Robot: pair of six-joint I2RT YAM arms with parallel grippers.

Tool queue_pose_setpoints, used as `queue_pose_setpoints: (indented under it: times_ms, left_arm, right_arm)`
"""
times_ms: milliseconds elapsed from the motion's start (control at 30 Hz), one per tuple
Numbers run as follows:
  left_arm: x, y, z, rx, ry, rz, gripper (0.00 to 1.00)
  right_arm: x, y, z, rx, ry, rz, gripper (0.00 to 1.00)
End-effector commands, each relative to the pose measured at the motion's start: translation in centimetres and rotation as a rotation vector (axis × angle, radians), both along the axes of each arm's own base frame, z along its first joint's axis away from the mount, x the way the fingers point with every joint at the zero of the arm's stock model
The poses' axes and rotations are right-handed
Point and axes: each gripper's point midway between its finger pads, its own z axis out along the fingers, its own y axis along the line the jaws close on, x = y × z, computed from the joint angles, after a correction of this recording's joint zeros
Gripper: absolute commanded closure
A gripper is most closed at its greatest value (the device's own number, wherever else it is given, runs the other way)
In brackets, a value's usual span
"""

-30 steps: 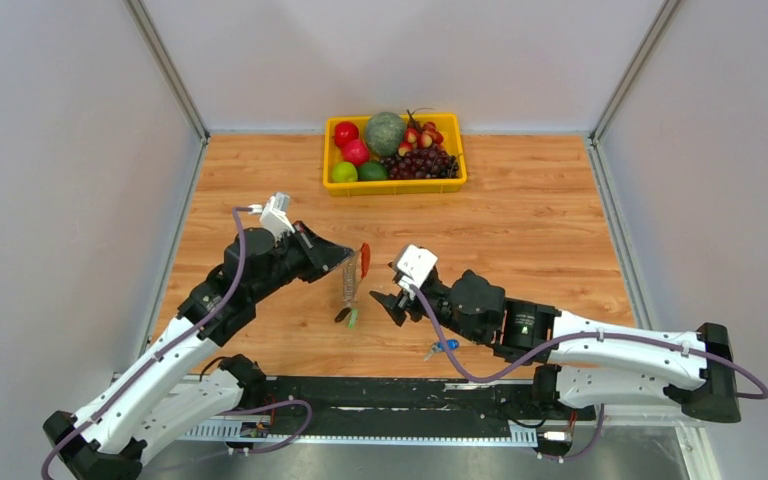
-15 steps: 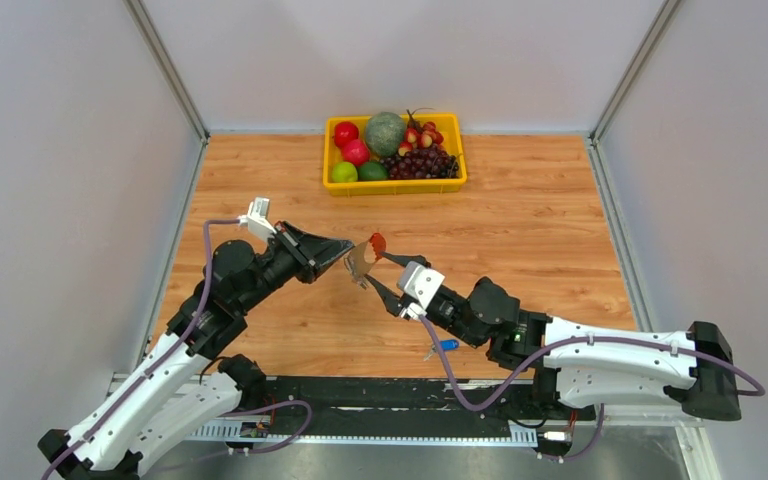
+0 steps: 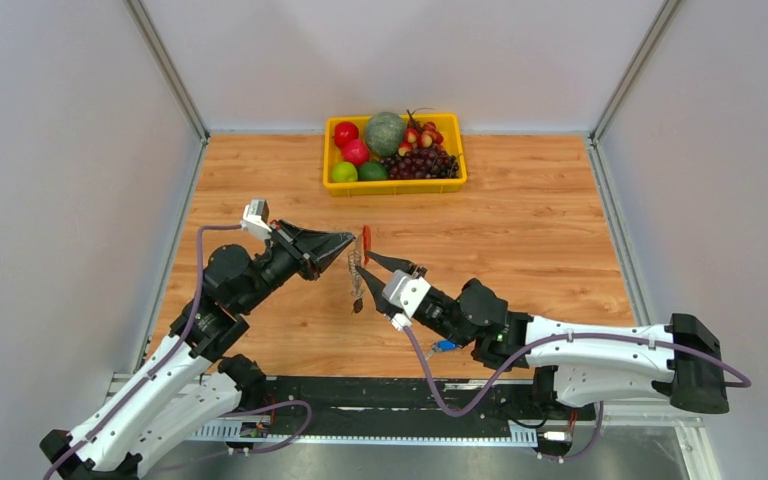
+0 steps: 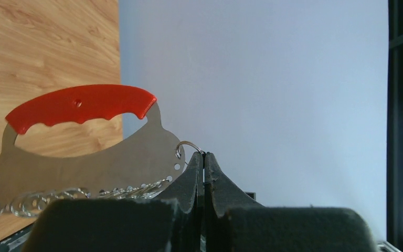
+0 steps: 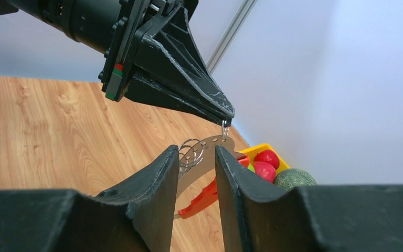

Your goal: Put the keys on the keyring

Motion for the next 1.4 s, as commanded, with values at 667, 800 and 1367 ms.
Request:
queue_pose_setpoints:
  times_ms: [667, 800, 1367]
  left_arm:
    - [-2.7, 0.6, 3.9, -0.133, -0.020, -0.079, 1.00]
    - [-2.9, 0.6, 4.0, -0.138, -0.027, -0.084, 1.00]
    - [-3.9, -0.2, 4.4, -0.176, -0.058, -0.165, 1.00]
  right_arm:
    - [0.7, 0.1, 4.5, 0.102, -0.148, -0.060, 0.71]
    - [0.8, 0.3, 4.5, 0.096, -0.158, -0.062, 0.71]
    - [0.9, 1.0, 5.2, 0.102, -0.183, -0.067, 0.76]
